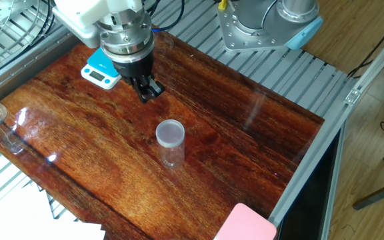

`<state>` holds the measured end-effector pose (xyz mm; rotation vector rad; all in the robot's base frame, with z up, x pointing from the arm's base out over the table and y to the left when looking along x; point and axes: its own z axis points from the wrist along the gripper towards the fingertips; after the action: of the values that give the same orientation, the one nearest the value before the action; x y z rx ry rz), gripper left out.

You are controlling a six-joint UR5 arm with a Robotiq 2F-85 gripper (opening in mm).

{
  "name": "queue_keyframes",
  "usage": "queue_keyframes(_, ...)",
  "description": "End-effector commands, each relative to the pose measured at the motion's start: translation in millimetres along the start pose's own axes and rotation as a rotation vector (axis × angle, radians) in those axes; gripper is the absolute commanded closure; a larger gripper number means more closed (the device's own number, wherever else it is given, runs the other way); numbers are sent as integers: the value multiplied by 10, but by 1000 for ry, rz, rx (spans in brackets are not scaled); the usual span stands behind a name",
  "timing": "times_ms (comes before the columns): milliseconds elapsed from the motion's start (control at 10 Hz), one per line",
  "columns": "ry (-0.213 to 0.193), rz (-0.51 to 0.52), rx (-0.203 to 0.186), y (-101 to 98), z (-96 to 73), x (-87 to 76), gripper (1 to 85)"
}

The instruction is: Place the block on the scale

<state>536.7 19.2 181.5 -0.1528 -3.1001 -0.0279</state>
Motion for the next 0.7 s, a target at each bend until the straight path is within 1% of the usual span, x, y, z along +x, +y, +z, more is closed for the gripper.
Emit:
queue_keyframes(0,-14,-10,21,-59,-12,-38,847)
queue_keyframes(100,-18,-46,39,-106,-14,-50,847)
queue_keyframes(200,-12,-100,38,-103,-13,-36,847)
queue_keyframes(300,-4,-171,17,-50,-12,-13,847)
queue_keyframes(400,-5,-224,-4,6,-11,-11,847)
queue_keyframes(500,-23,-233,-10,26,-12,-57,847)
queue_keyframes(600,-29,-229,-8,24,-13,-73,847)
